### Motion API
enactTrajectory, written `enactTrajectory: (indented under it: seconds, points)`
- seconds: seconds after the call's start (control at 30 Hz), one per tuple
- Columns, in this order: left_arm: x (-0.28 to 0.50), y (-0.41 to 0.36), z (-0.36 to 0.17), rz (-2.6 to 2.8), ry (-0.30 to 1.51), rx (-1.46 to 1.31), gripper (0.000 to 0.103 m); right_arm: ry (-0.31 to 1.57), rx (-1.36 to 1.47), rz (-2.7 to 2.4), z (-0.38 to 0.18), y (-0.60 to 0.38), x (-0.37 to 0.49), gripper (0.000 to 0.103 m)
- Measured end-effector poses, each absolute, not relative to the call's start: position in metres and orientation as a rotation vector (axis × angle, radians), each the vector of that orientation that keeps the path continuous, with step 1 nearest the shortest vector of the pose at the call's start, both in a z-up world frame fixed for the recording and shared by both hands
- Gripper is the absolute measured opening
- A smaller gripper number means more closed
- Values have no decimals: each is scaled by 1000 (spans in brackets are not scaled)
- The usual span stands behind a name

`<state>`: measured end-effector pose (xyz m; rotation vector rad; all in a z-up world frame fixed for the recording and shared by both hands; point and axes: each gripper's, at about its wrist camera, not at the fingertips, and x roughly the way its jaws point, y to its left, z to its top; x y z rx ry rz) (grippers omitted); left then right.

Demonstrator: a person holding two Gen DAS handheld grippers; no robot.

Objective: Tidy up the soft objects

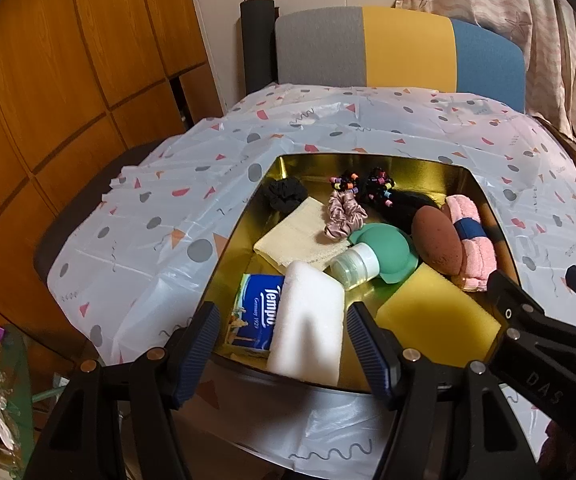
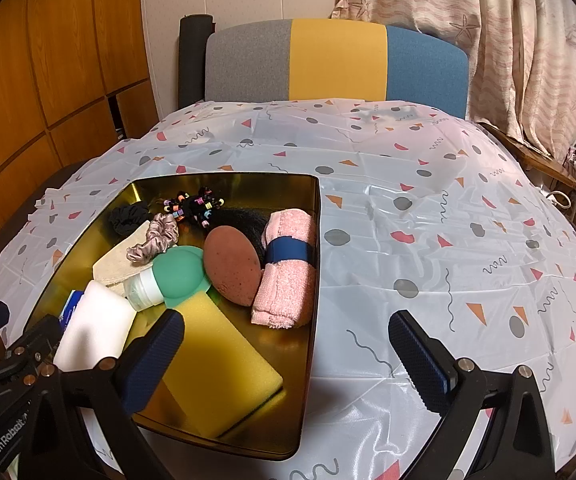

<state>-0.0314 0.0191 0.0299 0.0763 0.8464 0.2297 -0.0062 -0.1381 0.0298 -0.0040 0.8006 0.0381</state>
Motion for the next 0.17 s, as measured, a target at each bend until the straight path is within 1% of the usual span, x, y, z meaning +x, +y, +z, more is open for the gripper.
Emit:
enactTrajectory:
  seconds: [0.17]
  points:
    - [-33, 17, 32, 238, 828, 97, 67, 801, -3, 39, 30, -138, -7, 103]
